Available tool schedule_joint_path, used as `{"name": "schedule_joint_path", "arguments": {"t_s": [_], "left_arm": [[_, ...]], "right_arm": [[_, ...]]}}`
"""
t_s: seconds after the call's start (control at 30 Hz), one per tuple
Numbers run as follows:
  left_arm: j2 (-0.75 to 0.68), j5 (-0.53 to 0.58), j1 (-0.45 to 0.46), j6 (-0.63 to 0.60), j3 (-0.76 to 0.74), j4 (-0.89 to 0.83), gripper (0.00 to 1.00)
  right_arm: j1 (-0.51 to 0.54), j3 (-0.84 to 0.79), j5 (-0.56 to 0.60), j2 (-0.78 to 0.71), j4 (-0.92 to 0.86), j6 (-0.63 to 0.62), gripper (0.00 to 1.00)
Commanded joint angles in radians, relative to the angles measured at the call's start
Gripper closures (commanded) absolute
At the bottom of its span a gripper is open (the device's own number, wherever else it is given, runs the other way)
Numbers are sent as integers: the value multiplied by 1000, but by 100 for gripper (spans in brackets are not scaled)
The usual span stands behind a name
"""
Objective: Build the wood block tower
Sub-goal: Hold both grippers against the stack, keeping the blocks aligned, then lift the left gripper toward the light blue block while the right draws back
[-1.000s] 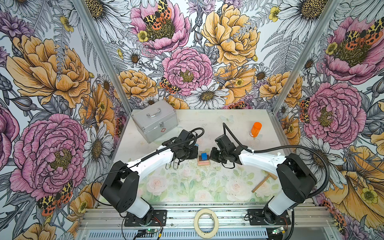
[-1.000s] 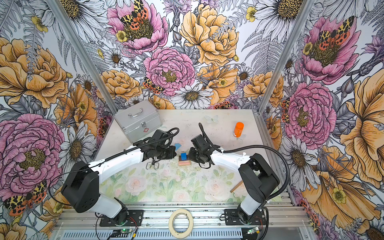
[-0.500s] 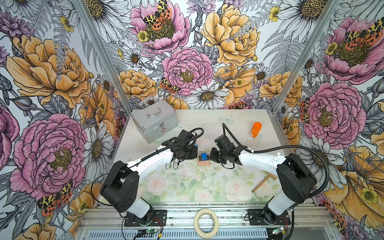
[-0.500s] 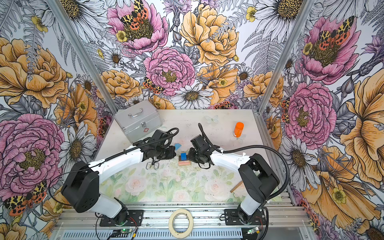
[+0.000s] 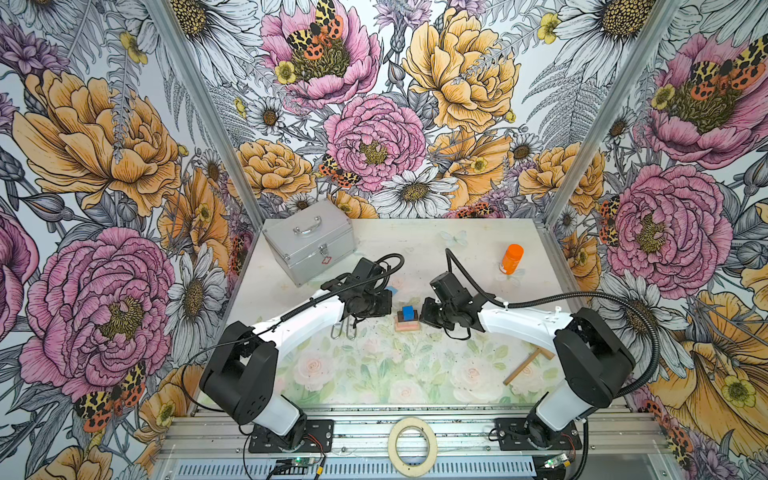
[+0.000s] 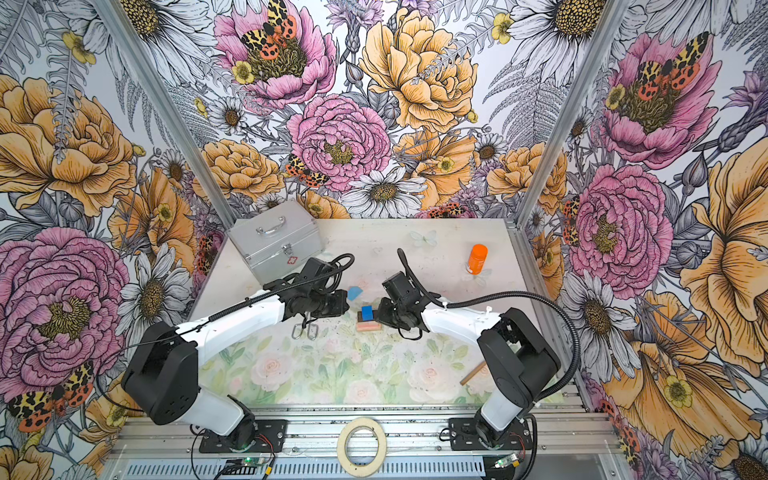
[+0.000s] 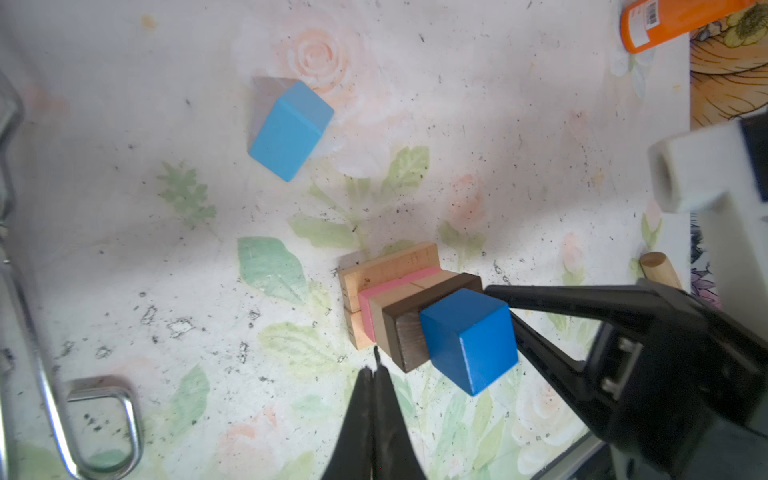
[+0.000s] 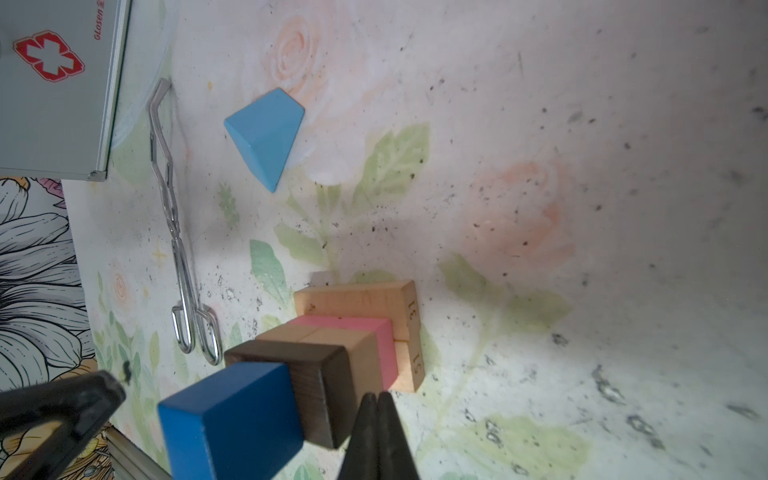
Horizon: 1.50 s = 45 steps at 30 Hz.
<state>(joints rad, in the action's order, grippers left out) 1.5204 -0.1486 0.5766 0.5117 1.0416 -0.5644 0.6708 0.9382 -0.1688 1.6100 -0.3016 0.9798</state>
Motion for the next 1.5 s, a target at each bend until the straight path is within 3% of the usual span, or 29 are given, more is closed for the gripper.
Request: {"name": "schedule_joint_path", "arguments": {"t_s": [0.0, 0.3, 0.5, 0.73, 1.47], "left_arm": [[25, 76, -28, -52, 62, -46, 91], [193, 81, -51, -105, 220, -109, 56], [290, 123, -53, -103, 330, -149, 47], [398, 178, -59, -234, 442, -211, 45], [486, 10, -82, -487, 515, -215, 47]], "right_arm": [[-9, -16, 26, -59, 13, -1, 100], [-48, -74, 52, -157, 13, -21, 100], [-84, -132, 69, -240, 13, -38, 100], [-122, -190, 67, -300, 15, -59, 100], [-152, -236, 48, -329, 33, -66, 100]]}}
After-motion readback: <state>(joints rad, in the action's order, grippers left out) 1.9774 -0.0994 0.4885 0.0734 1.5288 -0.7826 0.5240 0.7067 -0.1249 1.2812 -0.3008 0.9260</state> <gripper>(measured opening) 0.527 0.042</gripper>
